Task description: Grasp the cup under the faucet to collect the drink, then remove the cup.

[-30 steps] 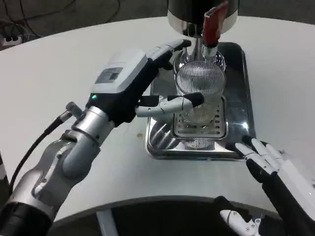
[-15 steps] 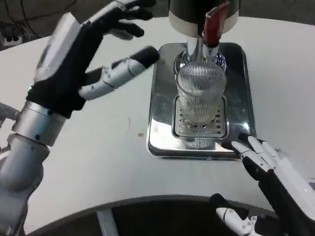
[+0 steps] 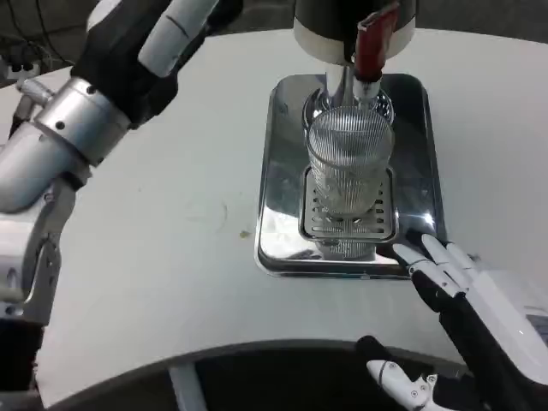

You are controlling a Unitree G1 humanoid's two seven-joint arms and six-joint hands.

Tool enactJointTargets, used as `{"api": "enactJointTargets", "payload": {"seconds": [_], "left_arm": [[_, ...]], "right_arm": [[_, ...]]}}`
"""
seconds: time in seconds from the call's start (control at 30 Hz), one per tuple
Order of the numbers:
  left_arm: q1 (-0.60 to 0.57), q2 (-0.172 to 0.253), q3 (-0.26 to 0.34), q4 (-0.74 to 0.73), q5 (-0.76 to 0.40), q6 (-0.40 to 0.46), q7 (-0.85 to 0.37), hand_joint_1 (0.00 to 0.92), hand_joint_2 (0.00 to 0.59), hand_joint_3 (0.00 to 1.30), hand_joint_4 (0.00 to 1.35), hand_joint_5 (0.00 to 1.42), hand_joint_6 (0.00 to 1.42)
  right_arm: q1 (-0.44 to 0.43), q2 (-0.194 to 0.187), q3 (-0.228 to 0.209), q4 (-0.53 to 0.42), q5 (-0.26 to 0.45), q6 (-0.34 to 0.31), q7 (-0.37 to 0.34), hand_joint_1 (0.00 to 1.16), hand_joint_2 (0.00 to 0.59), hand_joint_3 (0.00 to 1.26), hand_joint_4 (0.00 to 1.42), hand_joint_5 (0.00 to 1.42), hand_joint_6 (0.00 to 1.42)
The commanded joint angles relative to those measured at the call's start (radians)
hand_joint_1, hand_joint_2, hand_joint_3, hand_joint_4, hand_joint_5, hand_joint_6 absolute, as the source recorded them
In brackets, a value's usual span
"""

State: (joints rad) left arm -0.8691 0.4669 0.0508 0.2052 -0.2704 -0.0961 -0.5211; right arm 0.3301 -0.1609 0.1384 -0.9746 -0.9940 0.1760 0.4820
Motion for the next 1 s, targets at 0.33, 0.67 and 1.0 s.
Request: {"api": "enactJointTargets", "payload": {"seconds": [0.33,0.67,1.0], "left_arm": [[-0.163,-0.046,-0.066,0.169,0.062,0.034,-0.146,0.000,0.135,0.13,0.10,0.25,0.21],[-0.139,-0.044,-0.066,0.094,0.058,0.068,-0.184,0.000,0.134,0.16,0.12,0.26,0.22],[-0.170,-0.044,-0.080,0.129,0.098,0.066,-0.190,0.000,0.135,0.17,0.12,0.27,0.23]], "right_arm": [[0.038,0.020,0.008,-0.022,-0.012,-0.016,-0.001,0.40,0.382,0.12,0.00,0.00,0.00],[0.050,0.019,0.005,-0.035,-0.004,-0.021,-0.003,0.40,0.382,0.12,0.00,0.00,0.00],[0.069,0.022,0.008,-0.044,0.001,-0.036,-0.005,0.40,0.382,0.12,0.00,0.00,0.00]]}}
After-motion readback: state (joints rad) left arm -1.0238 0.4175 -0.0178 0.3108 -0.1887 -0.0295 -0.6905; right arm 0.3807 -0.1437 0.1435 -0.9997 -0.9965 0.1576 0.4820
